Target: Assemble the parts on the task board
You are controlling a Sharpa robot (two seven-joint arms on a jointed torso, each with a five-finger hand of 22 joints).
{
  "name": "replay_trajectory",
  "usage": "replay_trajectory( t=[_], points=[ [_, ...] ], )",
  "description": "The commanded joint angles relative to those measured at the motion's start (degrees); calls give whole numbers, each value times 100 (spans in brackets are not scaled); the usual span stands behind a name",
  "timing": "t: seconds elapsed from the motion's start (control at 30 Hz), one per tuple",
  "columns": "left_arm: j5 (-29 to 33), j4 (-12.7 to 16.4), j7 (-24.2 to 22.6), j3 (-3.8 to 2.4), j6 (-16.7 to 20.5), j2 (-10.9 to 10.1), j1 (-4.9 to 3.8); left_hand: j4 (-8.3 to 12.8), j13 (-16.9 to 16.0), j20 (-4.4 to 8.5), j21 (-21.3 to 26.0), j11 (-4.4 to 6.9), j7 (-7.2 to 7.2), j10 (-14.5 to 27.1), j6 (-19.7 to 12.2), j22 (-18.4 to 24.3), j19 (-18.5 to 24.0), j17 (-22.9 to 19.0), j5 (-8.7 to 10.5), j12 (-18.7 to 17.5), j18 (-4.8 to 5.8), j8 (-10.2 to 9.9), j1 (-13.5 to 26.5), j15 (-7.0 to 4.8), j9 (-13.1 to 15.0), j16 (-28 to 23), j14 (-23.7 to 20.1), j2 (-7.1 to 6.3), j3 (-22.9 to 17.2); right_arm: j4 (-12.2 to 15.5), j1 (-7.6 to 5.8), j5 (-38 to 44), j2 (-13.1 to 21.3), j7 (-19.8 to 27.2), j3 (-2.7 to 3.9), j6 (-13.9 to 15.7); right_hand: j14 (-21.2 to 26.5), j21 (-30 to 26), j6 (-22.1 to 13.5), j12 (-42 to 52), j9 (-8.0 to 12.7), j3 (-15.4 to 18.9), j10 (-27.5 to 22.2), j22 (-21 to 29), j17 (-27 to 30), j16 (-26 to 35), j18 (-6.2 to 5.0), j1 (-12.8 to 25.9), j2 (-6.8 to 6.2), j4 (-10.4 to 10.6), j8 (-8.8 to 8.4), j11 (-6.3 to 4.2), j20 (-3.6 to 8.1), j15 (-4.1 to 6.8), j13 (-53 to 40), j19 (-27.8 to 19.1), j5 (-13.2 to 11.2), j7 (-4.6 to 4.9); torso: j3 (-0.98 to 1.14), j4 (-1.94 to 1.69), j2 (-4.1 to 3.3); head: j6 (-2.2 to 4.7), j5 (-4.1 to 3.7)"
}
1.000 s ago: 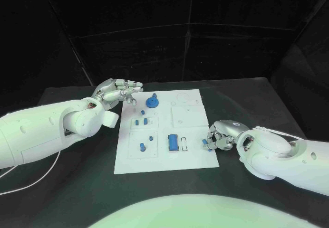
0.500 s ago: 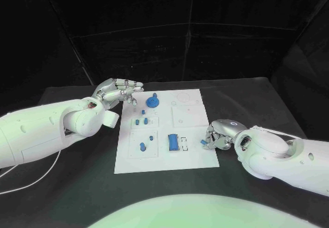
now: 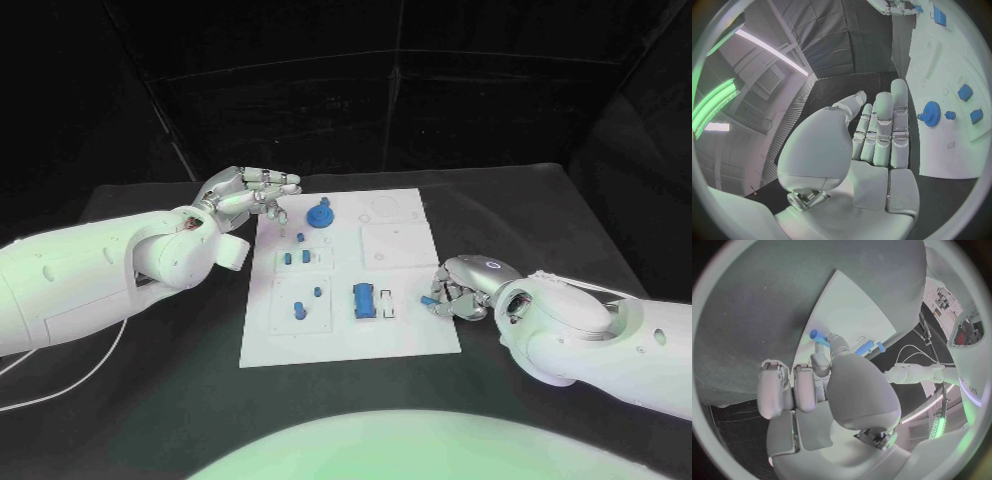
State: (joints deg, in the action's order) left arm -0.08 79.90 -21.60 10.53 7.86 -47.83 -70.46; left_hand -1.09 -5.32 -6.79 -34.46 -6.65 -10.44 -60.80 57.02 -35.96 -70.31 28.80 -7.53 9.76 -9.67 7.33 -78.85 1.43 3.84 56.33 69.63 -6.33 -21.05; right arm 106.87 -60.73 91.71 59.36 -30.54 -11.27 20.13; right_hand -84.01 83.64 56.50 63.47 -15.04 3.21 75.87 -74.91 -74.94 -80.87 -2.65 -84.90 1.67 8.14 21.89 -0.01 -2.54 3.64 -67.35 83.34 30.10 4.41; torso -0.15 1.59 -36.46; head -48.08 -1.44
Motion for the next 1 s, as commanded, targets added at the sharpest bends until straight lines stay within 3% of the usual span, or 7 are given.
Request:
replay_trajectory(
  t=[0.03, 0.23, 0.4, 0.7, 1.0],
  points=[
    [14, -1, -14, -4, -64, 13, -7, -6, 6, -13, 37, 5, 5, 37, -39, 6, 41, -8, -3, 29, -75, 21, 43, 0, 2, -12, -37, 34, 31, 55, 38, -493, 24, 6, -34, 289, -343, 29, 70, 26, -53, -190, 53, -543, -177, -43, 21, 101, -112, 11, 15, -17, 8, 37, -21, 40, 29, -9, -5, -4, -2, 3, 6],
    [14, -4, -11, -4, -65, 21, -7, -4, 7, -13, 40, 8, 10, 40, -39, 8, 43, -10, -5, 36, -76, 23, 37, -1, 2, -10, -40, 41, 31, 168, 34, -898, 50, 266, -32, 905, -348, 41, 104, 74, -64, -408, 105, -564, -204, -60, 26, 345, -316, 153, -29, -20, 4, 31, -70, 51, 0, -12, -4, -4, -1, 8, 19],
    [14, -5, -10, -4, -67, 25, -7, -4, 7, -13, 40, 8, 10, 40, -39, 8, 43, -10, -5, 36, -76, 23, 37, -1, 2, -10, -40, 41, 31, 208, 32, -1163, 17, 452, -30, 1252, -352, 41, 116, 95, -69, -465, 124, -565, -222, -71, 25, 435, -378, 207, -42, -18, 4, 30, -91, 51, -26, -8, -4, 1, -2, 11, 28],
    [14, 24, -8, -4, -68, 22, -7, -4, 7, -13, 40, 8, 10, 40, -39, 8, 43, -10, -5, 36, -76, 23, 37, -1, 2, -10, -40, 41, 31, 137, 32, -1533, -232, 519, -29, 1066, -351, 42, 125, 113, -79, -557, 143, -569, -223, -70, 26, 614, -446, 322, -70, -11, 0, 24, -113, 51, -78, -2, -6, 5, -5, 16, 62],
    [14, 48, -10, -4, -70, 6, -8, -4, 7, -13, 40, 8, 10, 40, -39, 8, 43, -10, -5, 36, -76, 23, 37, -1, 2, -10, -40, 41, 31, -9, 33, -1655, -516, 467, -28, 1114, -356, 51, 182, 182, -118, -564, 198, -584, -238, -80, 28, 897, -515, 489, -57, -17, -1, 26, -175, 60, -64, -14, -4, -1, -9, 13, 69]
  ],
)
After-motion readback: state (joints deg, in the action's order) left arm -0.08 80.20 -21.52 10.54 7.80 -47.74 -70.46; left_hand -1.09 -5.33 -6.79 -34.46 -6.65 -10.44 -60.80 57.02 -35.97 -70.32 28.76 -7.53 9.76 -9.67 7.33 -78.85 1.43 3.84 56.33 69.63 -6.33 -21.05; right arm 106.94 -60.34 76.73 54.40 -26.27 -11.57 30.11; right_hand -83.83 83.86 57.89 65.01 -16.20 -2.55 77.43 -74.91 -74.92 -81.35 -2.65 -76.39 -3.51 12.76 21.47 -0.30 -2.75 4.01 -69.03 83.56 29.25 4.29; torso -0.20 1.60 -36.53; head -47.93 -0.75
